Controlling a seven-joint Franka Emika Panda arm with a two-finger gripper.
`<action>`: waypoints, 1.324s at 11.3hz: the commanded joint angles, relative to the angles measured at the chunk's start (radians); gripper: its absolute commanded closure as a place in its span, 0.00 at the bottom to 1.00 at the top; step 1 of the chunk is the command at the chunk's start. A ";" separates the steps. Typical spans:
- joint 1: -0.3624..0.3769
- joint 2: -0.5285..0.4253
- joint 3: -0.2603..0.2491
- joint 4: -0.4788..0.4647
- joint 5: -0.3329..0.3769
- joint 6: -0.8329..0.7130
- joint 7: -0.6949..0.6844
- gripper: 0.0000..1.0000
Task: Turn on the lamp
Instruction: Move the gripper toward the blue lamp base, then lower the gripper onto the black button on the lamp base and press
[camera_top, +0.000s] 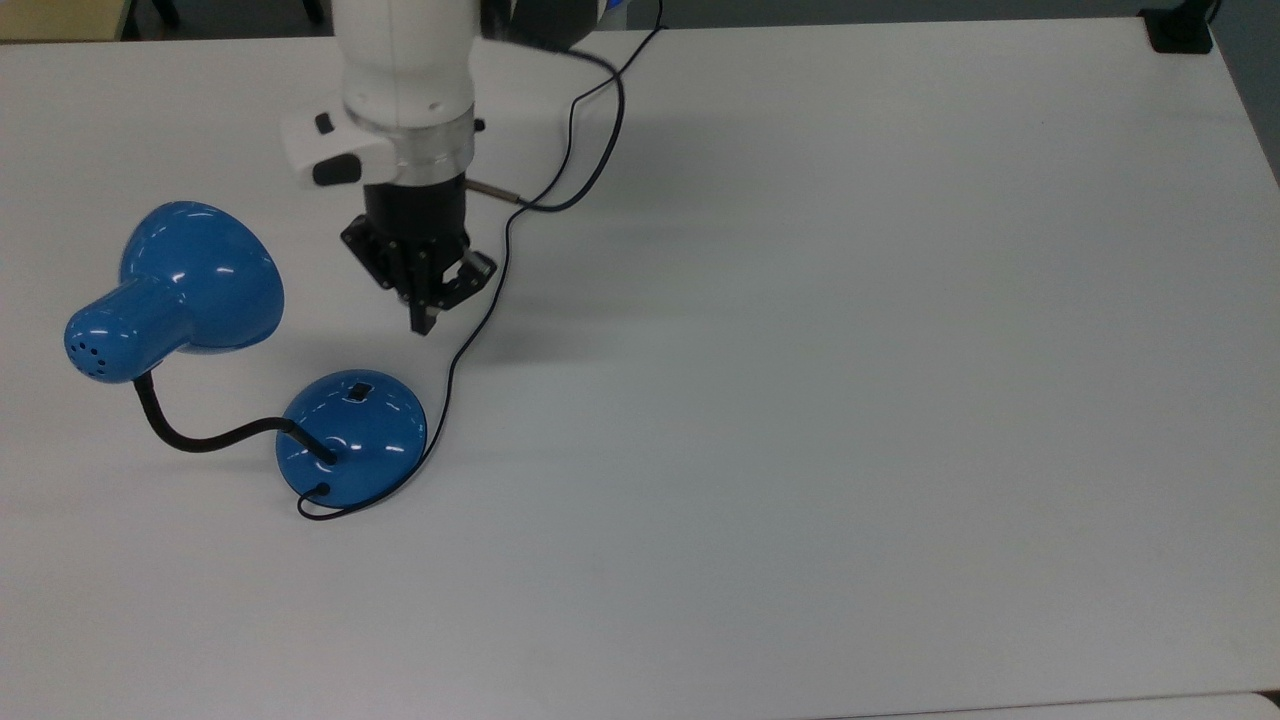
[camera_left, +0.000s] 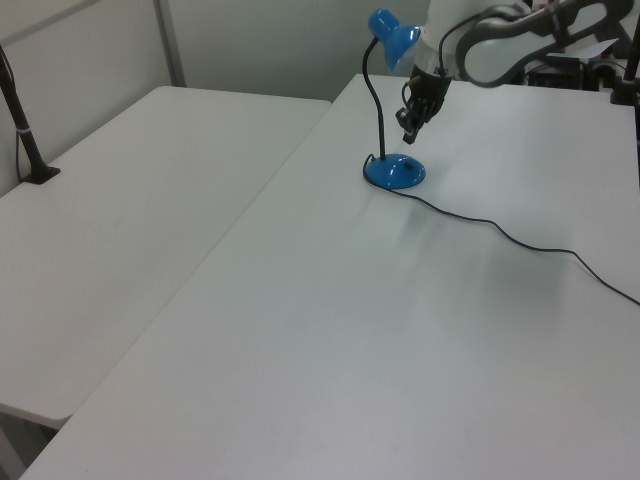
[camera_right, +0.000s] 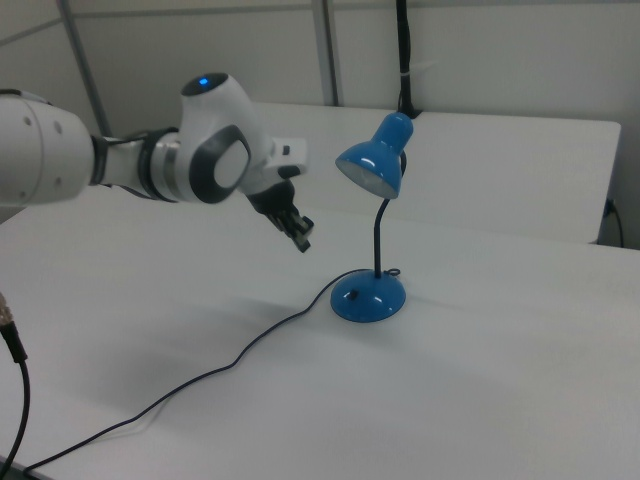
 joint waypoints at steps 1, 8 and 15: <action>-0.028 0.042 -0.002 -0.014 -0.018 0.097 0.053 1.00; -0.099 0.098 -0.002 -0.063 -0.038 0.272 0.050 1.00; -0.116 0.156 -0.002 -0.057 -0.089 0.335 0.049 1.00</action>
